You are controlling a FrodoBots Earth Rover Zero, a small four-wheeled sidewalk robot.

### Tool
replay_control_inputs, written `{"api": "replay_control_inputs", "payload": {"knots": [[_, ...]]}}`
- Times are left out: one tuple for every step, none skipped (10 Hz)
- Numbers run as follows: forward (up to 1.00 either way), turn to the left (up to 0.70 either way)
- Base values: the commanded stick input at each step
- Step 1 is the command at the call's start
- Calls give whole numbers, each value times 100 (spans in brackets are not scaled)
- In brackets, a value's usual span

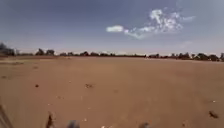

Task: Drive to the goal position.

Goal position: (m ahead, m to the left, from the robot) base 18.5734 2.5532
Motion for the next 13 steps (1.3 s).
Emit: {"api": "replay_control_inputs", "payload": {"knots": [[70,0],[70,0],[70,0],[70,0],[70,0],[70,0],[70,0],[70,0],[70,0],[70,0],[70,0],[70,0],[70,0]]}}
